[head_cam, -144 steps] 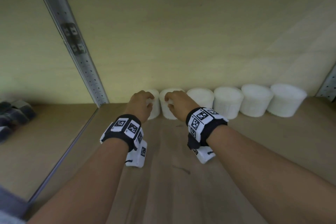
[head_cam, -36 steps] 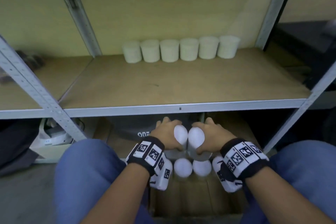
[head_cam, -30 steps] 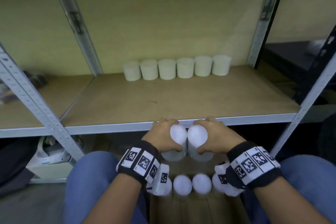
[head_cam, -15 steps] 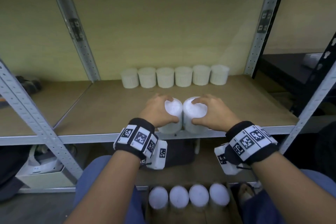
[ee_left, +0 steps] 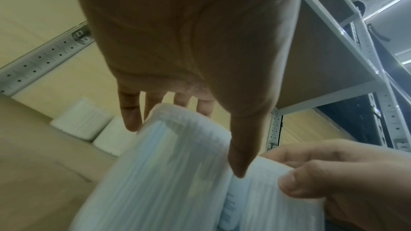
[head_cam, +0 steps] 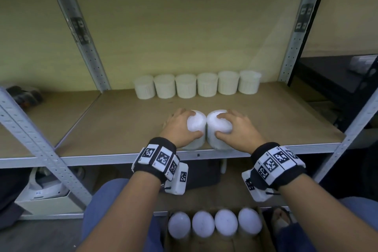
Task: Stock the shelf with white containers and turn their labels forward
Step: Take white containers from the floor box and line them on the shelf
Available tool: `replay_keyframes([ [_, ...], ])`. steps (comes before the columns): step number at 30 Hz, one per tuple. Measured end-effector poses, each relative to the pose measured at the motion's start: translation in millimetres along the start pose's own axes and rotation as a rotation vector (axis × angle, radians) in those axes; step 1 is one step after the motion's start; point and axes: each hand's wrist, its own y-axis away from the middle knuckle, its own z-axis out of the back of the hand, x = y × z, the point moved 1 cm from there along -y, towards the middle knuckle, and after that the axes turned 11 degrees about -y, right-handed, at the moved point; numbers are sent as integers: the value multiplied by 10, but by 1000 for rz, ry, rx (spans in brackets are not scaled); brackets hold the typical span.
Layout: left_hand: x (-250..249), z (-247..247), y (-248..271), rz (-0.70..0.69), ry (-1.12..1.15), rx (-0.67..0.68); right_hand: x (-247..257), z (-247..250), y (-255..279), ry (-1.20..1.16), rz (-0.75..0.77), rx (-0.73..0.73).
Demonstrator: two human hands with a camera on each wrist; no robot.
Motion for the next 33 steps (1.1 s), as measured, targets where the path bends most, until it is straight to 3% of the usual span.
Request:
replay_keyframes([
  [9, 25, 143, 188, -95, -12, -101, 114, 73, 117, 55, 121, -62],
  [20, 2, 29, 230, -125, 25, -206, 109, 47, 135, 137, 168, -79],
  [33, -472, -208, -301, -208, 36, -225, -368, 333, -119, 117, 98, -181],
])
